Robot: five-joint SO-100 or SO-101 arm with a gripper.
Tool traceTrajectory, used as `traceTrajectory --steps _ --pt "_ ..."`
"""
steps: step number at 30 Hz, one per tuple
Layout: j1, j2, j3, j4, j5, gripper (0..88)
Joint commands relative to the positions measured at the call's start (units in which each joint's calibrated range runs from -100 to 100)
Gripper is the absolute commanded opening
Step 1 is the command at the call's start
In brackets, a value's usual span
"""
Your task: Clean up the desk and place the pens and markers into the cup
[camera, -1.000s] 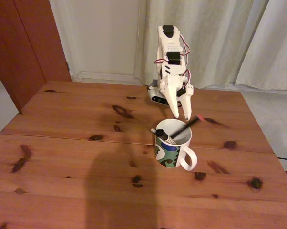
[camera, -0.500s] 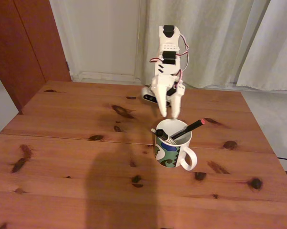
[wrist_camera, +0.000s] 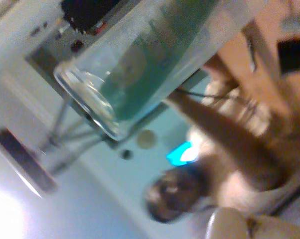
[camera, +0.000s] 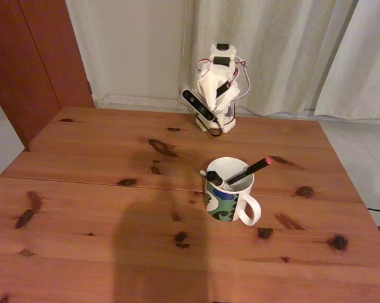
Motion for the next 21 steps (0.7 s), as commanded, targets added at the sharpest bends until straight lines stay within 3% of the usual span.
traceTrajectory --steps 1,18,21 --pt "-1.9 -5.8 3.2 -0.7 8.7 0.9" --pt "2.2 -18.0 14.4 -0.7 35.0 0.9" --pt "3.0 -20.9 15.5 -0.7 37.9 0.9"
